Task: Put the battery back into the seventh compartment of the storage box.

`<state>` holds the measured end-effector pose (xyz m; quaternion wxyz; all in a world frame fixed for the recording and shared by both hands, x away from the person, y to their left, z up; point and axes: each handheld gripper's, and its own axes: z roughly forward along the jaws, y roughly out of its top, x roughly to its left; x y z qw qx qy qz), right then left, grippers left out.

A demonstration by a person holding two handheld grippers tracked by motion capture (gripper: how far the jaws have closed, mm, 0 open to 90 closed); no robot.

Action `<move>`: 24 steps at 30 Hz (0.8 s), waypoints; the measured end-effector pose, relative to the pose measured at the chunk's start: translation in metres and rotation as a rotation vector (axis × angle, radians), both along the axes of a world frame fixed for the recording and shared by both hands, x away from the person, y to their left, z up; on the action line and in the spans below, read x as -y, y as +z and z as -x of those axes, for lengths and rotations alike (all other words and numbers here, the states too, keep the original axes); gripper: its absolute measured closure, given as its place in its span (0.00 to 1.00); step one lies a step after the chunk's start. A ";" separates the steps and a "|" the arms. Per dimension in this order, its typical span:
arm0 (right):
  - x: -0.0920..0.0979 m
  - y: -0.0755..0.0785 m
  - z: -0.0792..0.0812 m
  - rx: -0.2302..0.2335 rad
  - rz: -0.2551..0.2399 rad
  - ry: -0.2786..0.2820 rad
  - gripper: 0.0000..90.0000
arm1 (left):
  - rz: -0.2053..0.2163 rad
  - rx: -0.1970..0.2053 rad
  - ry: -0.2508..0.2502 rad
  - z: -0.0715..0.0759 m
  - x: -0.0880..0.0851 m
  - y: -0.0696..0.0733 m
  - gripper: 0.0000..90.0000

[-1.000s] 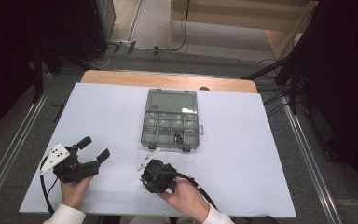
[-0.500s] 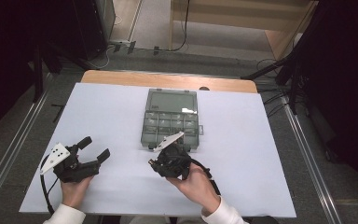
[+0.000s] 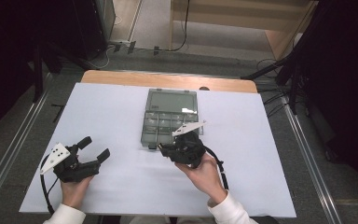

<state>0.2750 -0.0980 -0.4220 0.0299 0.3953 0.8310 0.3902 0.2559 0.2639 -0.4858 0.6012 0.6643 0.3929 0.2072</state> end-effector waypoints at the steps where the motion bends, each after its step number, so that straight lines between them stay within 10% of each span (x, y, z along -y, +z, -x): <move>1: 0.002 -0.001 -0.002 0.002 -0.013 -0.008 0.87 | -0.001 0.000 0.000 0.000 0.000 0.000 0.11; 24: 0.043 -0.041 -0.038 -0.132 -0.362 -0.221 0.87 | 0.000 0.002 0.002 0.000 0.000 0.000 0.11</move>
